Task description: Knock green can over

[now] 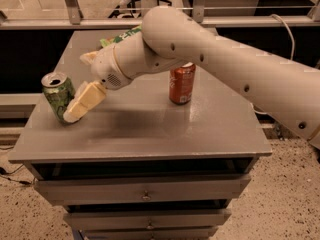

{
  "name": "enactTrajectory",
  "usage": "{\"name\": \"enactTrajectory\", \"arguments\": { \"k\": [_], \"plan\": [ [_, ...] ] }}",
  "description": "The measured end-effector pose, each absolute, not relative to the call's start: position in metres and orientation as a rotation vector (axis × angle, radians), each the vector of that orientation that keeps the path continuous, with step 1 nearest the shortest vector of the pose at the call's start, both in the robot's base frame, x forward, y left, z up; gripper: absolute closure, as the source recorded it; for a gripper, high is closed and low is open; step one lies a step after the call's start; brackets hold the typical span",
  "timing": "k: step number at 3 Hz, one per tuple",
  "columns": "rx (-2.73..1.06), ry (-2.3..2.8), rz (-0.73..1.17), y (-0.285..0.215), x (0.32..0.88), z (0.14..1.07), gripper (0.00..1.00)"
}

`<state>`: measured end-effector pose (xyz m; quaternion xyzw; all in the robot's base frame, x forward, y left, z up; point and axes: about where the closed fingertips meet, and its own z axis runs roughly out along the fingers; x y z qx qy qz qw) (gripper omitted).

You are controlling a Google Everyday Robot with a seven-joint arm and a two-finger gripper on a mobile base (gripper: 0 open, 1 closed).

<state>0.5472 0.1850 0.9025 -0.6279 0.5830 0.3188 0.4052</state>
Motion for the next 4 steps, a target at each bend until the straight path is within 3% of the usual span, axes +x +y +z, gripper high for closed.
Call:
{"name": "enactTrajectory", "arguments": {
  "k": [2, 3, 4],
  "plan": [
    [-1.587, 1.484, 0.845, 0.208, 0.546, 0.891, 0.0],
    [-1.603, 1.486, 0.883, 0.219, 0.542, 0.889, 0.16],
    [-1.612, 1.477, 0.928, 0.229, 0.538, 0.889, 0.4]
  ]
}}
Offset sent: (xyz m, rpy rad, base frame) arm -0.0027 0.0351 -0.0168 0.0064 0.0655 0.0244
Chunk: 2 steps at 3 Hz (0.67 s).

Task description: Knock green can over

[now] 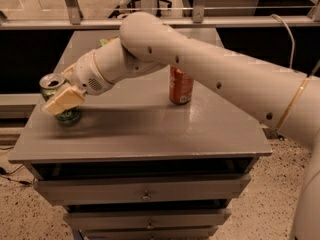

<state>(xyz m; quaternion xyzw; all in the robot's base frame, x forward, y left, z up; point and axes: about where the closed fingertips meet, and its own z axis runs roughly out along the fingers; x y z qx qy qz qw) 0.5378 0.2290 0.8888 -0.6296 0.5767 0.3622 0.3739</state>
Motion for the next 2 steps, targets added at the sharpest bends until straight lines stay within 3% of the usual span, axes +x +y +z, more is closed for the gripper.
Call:
{"name": "enactTrajectory", "arguments": {
  "k": [2],
  "plan": [
    [-1.598, 1.508, 0.889, 0.208, 0.555, 0.898, 1.0]
  ]
}}
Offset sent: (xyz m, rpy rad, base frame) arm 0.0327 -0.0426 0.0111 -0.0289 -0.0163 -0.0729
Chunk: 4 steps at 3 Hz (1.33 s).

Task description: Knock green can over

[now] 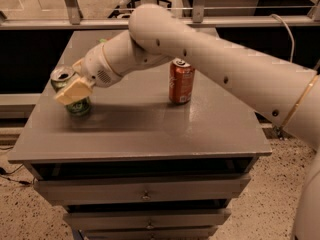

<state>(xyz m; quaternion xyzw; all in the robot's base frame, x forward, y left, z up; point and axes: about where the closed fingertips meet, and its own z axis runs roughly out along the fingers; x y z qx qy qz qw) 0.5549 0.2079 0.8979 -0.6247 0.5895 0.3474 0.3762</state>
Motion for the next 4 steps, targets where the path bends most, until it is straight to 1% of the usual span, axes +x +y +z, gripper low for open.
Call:
{"name": "enactTrajectory", "arguments": {
  "k": [1, 2, 3, 4],
  "plan": [
    [-1.665, 1.521, 0.762, 0.175, 0.583, 0.918, 1.0],
    [-1.816, 1.526, 0.58, 0.144, 0.602, 0.942, 1.0],
    [-2.062, 1.542, 0.359, 0.119, 0.601, 0.944, 1.0],
    [-2.187, 1.537, 0.231, 0.112, 0.597, 0.937, 1.0]
  ]
}}
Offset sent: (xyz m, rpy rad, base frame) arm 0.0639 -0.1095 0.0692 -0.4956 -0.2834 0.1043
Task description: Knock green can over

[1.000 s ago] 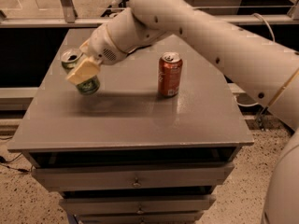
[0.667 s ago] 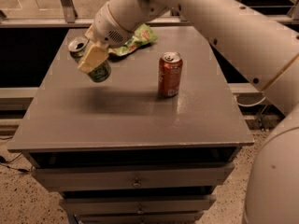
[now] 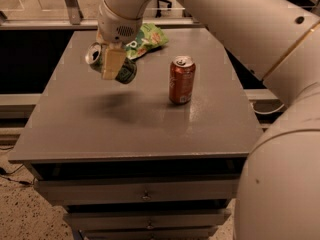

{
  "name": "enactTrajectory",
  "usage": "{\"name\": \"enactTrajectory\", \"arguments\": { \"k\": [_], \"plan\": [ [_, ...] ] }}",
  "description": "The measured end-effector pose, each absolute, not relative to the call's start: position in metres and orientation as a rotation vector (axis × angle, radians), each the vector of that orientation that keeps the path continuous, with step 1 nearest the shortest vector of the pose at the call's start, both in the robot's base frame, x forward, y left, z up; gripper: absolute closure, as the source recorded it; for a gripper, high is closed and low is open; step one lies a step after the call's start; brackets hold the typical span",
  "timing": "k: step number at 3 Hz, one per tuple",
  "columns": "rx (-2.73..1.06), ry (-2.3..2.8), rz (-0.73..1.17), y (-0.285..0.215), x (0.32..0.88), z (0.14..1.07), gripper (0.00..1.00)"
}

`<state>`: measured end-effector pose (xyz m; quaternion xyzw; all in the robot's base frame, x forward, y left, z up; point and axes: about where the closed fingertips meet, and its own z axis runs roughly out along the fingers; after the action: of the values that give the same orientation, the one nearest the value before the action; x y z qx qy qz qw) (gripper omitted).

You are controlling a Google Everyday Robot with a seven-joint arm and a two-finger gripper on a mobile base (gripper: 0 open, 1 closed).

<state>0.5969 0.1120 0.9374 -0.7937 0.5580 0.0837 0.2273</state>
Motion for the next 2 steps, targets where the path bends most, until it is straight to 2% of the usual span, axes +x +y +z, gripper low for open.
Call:
{"name": "enactTrajectory", "arguments": {
  "k": [1, 2],
  "plan": [
    [-2.251, 1.536, 0.089, 0.113, 0.596, 0.927, 1.0],
    [-2.262, 1.541, 0.026, 0.122, 0.595, 0.907, 0.78]
  ]
}}
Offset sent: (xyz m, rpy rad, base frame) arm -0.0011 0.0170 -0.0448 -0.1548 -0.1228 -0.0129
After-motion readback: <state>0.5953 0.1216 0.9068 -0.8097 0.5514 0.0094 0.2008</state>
